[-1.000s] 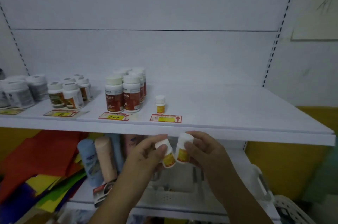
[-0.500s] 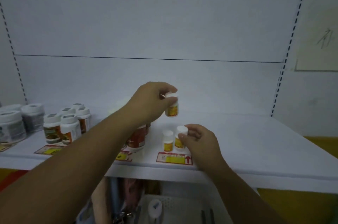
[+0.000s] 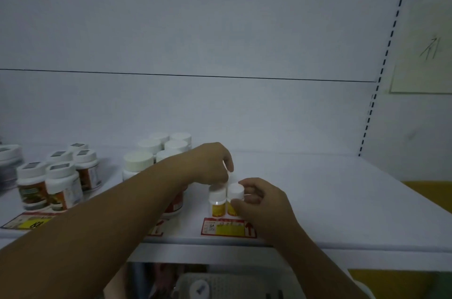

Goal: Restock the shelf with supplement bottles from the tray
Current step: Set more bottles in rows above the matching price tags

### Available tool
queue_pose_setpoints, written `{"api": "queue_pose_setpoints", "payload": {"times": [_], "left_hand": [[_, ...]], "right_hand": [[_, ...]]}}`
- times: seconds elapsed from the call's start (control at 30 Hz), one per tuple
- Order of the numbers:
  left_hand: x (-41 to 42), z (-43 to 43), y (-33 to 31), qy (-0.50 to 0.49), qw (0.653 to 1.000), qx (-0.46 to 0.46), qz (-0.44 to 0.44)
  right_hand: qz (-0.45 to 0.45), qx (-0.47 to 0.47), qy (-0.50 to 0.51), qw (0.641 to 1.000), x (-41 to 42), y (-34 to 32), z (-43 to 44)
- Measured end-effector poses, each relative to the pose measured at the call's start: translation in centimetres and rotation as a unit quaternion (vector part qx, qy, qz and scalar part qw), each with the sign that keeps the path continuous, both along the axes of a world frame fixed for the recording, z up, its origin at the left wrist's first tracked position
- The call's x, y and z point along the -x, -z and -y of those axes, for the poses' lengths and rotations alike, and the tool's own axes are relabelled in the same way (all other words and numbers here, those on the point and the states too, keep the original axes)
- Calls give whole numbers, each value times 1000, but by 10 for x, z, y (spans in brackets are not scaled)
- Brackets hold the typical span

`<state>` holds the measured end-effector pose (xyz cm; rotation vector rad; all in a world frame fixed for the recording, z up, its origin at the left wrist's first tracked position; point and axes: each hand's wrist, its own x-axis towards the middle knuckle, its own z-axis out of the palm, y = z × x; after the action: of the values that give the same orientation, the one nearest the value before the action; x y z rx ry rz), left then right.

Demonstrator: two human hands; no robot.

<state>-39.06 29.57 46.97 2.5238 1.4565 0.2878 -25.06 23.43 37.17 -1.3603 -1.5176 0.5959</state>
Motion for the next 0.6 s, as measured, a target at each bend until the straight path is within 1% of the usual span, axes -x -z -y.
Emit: {"api": "queue_pose_setpoints", "payload": {"times": [0.27,0.33,0.47,0.5,0.53,0.6], "left_hand": [[1,-4,11,-17,995,81,48],[0,-2,11,-17,997,65,38],[-2,5,8,-15,999,-3,36],[-2,6,6,-9,1000,-9,29],[-3,8,5,-2,1000,-13,13],[-6,10,1,5,1000,-15,-26]], "right_hand": [[5,-8,-5,1000,-2,3,-3],[6,-8,2,1000,-2,2,-2],[-32,-3,44,999,2,-5,4],[-13,-4,53,998,1,-9,5],[30,-9,60,998,-3,-14,5],[160,-31,74,984,-15,-28,6]]}}
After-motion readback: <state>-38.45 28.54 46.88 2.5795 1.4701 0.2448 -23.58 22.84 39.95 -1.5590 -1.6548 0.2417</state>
